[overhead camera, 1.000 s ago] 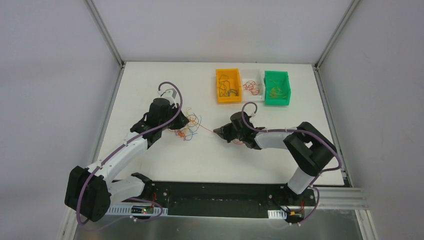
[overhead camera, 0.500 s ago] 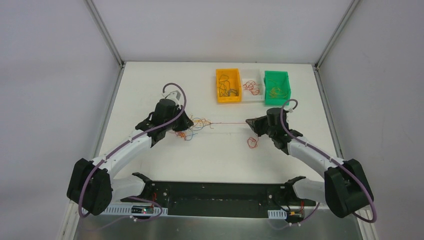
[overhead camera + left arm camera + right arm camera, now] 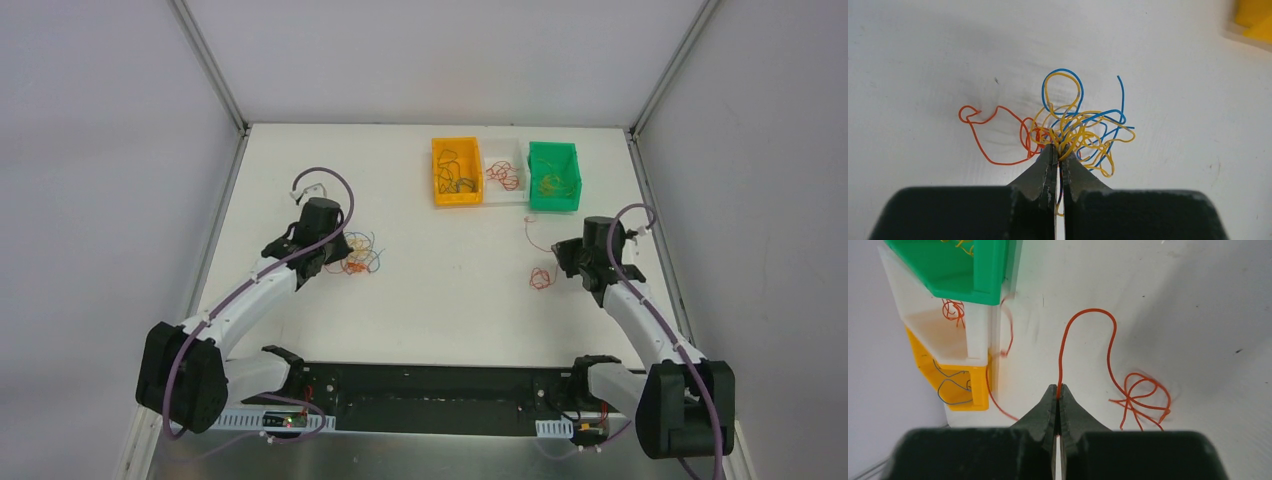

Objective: Untangle the cables

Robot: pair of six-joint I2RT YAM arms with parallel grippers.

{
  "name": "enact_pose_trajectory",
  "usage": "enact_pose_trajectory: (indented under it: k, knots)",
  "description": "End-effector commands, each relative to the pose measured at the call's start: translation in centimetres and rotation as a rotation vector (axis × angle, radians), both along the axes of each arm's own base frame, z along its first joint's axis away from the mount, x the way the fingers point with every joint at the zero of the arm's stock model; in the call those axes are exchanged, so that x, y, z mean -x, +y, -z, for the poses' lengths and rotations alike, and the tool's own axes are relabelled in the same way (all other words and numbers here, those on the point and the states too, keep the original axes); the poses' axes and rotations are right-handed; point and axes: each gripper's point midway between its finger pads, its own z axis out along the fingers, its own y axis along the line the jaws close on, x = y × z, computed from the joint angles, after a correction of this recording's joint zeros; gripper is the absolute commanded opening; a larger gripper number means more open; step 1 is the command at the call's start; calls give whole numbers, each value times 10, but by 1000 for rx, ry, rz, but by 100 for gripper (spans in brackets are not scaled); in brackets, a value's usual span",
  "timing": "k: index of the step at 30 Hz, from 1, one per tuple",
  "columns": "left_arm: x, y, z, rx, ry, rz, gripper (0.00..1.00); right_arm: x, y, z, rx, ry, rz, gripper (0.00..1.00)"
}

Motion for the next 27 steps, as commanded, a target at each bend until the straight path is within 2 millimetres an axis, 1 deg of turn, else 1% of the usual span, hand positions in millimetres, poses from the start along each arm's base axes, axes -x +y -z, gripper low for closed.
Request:
enact_pose_trajectory:
  k: [1,4,6,8,9,12,13,14,15,16,17,18,22,25,27]
  knots:
    - [2,19,-5,-22,-16,-100,0,5,-4,-4,42,27,-66,0]
    - [-1,10,-3,0,1,-65,0,2,15,-4,1,35,-167,0]
    - [-3,-1,-3,24,8,-8,0,-1,30,-8,-7,29,-250,0]
    - [-7,-15,-6,55,8,60,0,-5,49,-16,0,12,-353,0]
    - [-7,-21,-7,69,12,91,0,-6,61,-21,-1,0,-423,0]
    - [-10,-33,-9,102,10,143,0,-4,93,-39,32,-25,-611,0]
    - [-10,-34,-8,105,8,148,0,-2,99,-44,58,-28,-652,3]
    - [-11,-34,-9,106,6,150,0,-1,103,-47,89,-28,-678,11]
    - [-11,-35,-10,108,0,154,0,0,104,-49,120,-22,-696,35]
    - [-10,-39,-10,122,3,172,0,1,101,-50,147,-9,-697,73]
    - [-9,-40,-10,125,4,181,0,3,96,-50,173,7,-684,94]
    - [-9,-41,-10,128,4,190,0,3,91,-50,201,17,-670,99]
    - [-6,-43,-11,129,4,213,0,10,62,-43,323,100,-604,99]
    - [-5,-44,-11,131,3,223,0,21,48,-28,389,185,-605,99]
    - [-6,-45,-12,133,-1,228,0,26,34,-15,432,240,-581,99]
